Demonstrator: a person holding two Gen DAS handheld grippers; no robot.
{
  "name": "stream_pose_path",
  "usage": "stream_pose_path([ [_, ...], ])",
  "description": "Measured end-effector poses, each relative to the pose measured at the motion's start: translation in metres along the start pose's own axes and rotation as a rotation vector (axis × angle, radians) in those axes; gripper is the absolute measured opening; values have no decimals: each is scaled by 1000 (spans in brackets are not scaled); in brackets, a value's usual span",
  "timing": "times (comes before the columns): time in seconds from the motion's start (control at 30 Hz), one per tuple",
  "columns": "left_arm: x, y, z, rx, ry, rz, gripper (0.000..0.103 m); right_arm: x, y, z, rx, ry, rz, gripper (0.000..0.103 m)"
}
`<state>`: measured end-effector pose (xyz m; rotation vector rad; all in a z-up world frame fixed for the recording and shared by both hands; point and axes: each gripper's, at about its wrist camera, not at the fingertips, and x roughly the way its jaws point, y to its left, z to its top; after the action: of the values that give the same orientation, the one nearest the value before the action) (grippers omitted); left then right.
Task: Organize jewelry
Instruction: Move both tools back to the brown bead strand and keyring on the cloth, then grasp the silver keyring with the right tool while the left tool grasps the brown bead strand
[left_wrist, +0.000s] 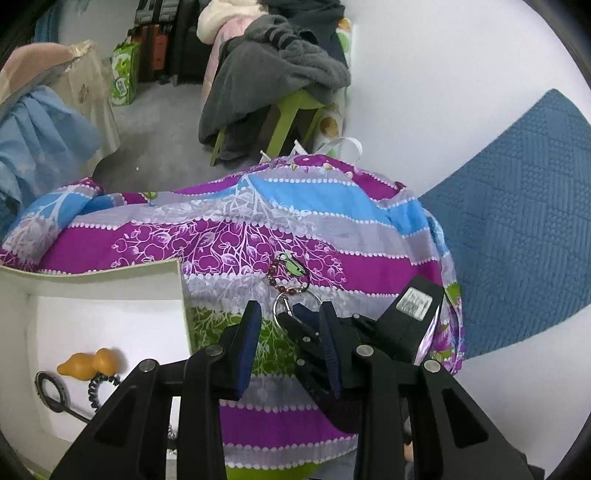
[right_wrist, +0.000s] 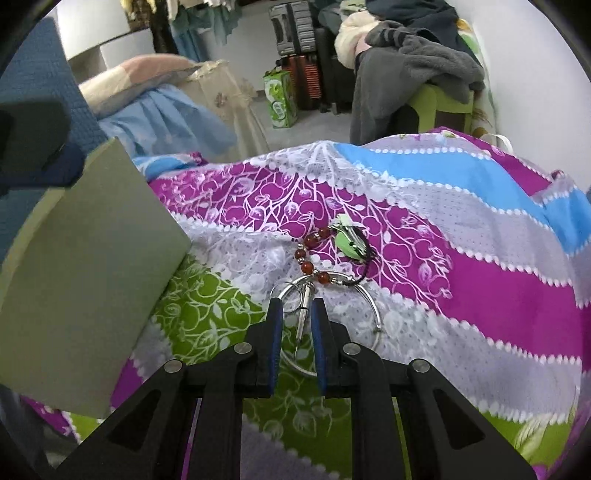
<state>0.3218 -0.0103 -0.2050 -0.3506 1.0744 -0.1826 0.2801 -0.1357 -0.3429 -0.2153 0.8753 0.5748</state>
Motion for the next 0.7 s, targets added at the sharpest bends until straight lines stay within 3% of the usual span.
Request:
stream_pose_path([
  [0.17,18,0,10,-17,30,9,31,0,2,0,-21,0,-31,4],
  [0.4,51,-7,24,-42,82,8,31,-19,-15,-3,47,-14,-7,3],
  [0.6,85,-22,26,-1,127,58,31,-44,-30,-10,105,-45,3,3],
  [0.7,101,-20,26,-28,143,59,31,-49,-38,-13,124,-40,-6,3],
])
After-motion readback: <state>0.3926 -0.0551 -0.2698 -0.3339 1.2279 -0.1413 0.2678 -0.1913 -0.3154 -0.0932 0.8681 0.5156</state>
